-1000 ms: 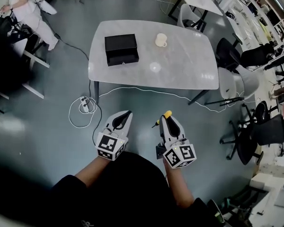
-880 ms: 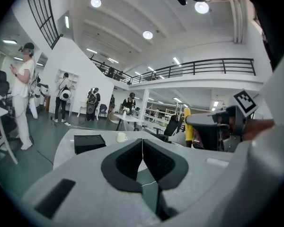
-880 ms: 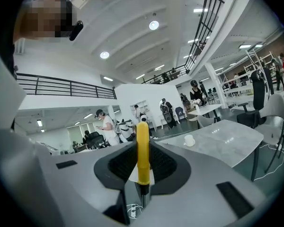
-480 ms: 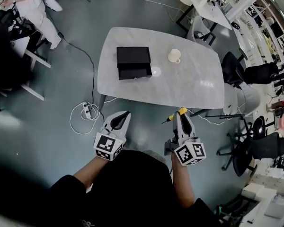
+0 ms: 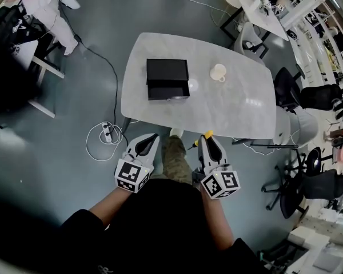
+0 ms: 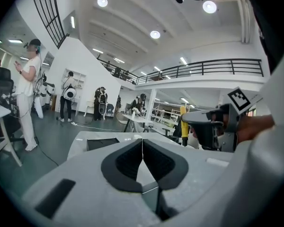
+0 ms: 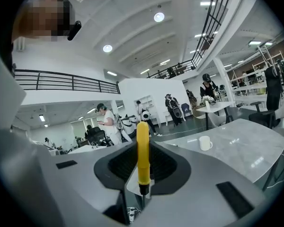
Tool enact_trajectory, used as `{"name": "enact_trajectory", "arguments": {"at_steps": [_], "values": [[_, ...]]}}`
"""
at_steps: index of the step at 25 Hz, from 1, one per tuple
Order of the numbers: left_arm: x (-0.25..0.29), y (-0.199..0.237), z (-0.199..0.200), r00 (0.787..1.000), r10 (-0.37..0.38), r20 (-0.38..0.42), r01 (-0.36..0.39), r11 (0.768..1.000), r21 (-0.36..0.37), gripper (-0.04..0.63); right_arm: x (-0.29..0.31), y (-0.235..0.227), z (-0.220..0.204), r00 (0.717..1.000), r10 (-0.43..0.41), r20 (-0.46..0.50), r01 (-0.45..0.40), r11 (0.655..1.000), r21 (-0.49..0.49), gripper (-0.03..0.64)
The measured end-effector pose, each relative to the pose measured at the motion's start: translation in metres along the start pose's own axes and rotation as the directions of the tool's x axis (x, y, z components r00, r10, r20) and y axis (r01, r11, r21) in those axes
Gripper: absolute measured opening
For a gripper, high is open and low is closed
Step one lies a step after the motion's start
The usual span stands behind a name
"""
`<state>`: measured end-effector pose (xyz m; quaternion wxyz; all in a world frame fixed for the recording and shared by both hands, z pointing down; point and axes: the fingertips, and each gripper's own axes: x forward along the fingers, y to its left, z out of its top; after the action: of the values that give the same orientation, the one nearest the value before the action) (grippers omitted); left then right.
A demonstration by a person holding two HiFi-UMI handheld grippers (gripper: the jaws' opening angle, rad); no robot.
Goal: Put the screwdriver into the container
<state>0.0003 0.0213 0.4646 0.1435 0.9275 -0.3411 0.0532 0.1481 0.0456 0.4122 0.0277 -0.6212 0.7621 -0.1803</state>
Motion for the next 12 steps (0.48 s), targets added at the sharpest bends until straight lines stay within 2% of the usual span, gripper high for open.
{"name": "enact_trajectory", "arguments": {"at_steps": [9, 12], "values": [[0.048, 0.047, 0.013, 0.995, 0.096, -0.01, -0.096, 0.995, -0.023, 0.017, 0.095, -0.035, 0.014, 0.997, 0.06, -0.041, -0.063, 0.996, -0.068, 0.074], [0.072, 0.078, 0.018, 0.992, 0.127, -0.022, -0.128, 0.989, -0.079, 0.017, 0.141, -0.041, 0.018, 0.991, 0.102, -0.086, -0.109, 0.99, -0.088, 0.074]]}}
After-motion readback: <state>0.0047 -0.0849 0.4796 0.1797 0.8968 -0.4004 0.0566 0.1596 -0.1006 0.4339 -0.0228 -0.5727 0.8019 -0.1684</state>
